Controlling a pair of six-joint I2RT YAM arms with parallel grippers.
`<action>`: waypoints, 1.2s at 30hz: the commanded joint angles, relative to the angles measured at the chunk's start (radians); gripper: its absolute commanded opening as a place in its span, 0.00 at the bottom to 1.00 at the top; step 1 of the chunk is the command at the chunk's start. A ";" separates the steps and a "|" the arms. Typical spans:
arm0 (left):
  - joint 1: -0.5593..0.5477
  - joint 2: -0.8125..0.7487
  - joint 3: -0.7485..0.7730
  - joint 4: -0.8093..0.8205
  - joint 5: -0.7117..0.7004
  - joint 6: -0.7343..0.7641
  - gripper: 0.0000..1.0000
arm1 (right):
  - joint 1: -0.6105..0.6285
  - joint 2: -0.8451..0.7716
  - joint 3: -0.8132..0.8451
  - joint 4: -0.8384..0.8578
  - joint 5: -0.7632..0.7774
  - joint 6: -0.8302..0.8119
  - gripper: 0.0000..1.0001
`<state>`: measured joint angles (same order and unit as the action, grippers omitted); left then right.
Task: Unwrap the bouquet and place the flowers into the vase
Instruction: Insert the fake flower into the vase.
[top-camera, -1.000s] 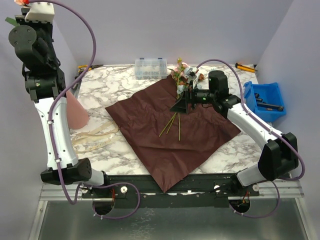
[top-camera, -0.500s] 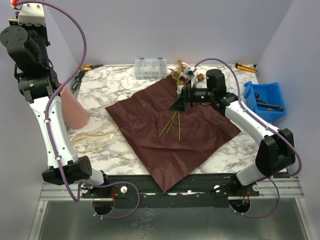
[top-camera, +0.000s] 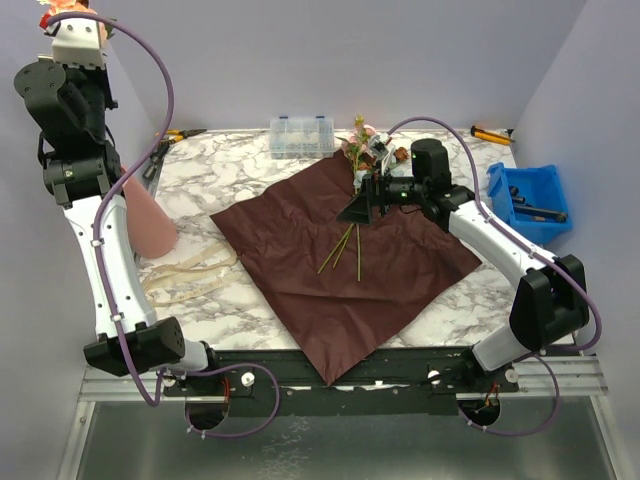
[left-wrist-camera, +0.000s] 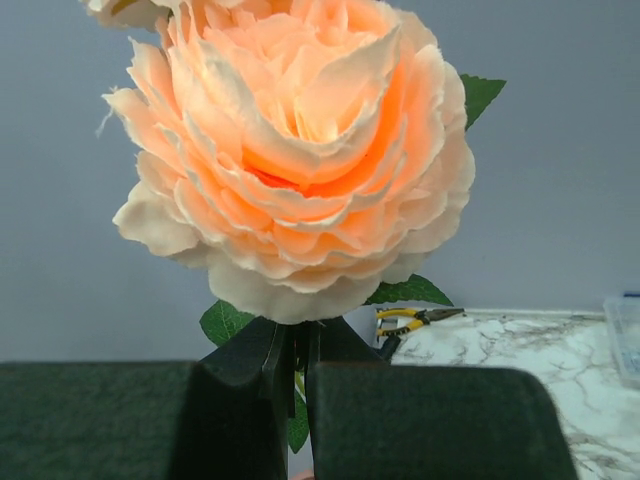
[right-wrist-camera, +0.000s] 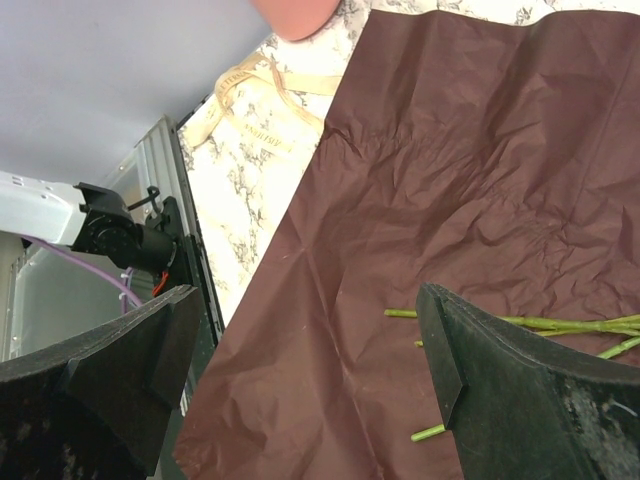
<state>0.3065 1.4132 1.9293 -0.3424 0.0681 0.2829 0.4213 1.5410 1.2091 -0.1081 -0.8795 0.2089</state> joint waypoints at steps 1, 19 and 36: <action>0.002 -0.029 -0.083 -0.033 0.029 -0.063 0.00 | -0.005 0.009 0.034 -0.017 -0.009 -0.005 1.00; 0.099 0.047 -0.266 -0.041 -0.025 -0.125 0.03 | -0.004 -0.013 0.019 -0.036 0.016 -0.031 1.00; 0.172 0.035 -0.273 -0.142 0.045 -0.138 0.46 | -0.005 -0.001 0.028 -0.042 0.017 -0.031 1.00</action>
<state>0.4675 1.4940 1.6638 -0.4263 0.0719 0.1520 0.4213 1.5417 1.2091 -0.1295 -0.8764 0.1898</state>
